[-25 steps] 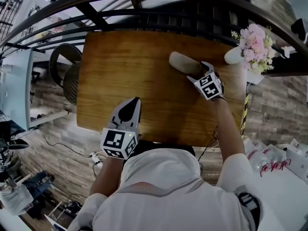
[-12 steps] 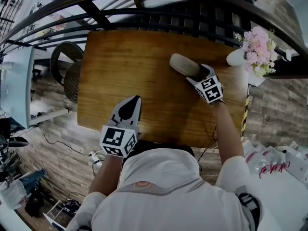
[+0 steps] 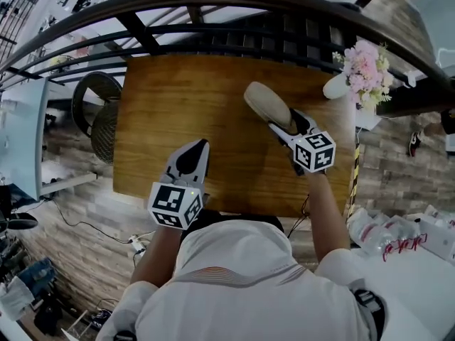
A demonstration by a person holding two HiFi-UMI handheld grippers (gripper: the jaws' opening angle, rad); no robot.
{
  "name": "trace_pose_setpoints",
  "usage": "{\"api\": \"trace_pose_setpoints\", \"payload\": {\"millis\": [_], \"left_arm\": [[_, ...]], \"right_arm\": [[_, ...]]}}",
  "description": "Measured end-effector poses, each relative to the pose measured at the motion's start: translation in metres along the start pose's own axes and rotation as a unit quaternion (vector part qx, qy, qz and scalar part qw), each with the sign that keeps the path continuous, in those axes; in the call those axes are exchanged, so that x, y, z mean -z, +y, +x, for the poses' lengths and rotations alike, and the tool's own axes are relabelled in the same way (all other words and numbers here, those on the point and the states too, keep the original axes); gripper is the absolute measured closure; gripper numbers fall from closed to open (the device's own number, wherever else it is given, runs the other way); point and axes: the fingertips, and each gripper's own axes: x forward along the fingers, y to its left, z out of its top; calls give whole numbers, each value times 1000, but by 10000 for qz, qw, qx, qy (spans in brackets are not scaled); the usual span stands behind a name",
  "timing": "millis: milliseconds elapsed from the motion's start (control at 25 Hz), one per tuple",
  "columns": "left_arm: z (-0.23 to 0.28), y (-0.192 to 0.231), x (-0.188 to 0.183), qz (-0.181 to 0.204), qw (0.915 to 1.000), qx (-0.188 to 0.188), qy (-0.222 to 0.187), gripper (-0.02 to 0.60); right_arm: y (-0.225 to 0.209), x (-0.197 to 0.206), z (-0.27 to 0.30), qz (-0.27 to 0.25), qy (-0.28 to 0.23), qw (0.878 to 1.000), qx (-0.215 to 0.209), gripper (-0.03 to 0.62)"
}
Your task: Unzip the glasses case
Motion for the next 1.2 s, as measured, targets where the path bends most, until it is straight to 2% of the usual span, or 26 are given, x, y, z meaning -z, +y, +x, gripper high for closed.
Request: {"api": "trace_pose_setpoints", "payload": {"millis": [200,360,560,680,800,880,960,1120,1200], "left_arm": [[-8,-7,-19,50,9995,179,-271,565],[-18,-16,-36,31,9981,350,-503,564],[-27,-26,-63,42,9943,628,-858,563],[-33,-31,-76,-76,9892,1018,-1048,563],[-39,-41,-90,-492,9754,1734,-1269,545],[-46,-53,-97,-576,9606,2345,-1377,362],[-54,-62,-104,-437,9442,2889,-1519,290],[-70,-76,-114,-190,9111,3743,-1716,267],[-76,-82,-120,-184,8987,4001,-1787,265]], "right_arm": [[35,-29,-43,477,-581,9970,-198,194],[65,-52,-81,1034,-1115,9869,-541,195],[96,-83,-116,1146,-1569,9766,-923,195],[110,-97,-127,1206,-1767,9706,-1100,197],[120,-108,-136,1309,-1893,9639,-1338,197],[128,-114,-142,1444,-1937,9572,-1592,197],[141,-120,-145,1640,-1953,9463,-1988,197],[177,-130,-154,2023,-1890,9108,-3062,197],[196,-134,-161,2173,-1842,8896,-3570,197]]}}
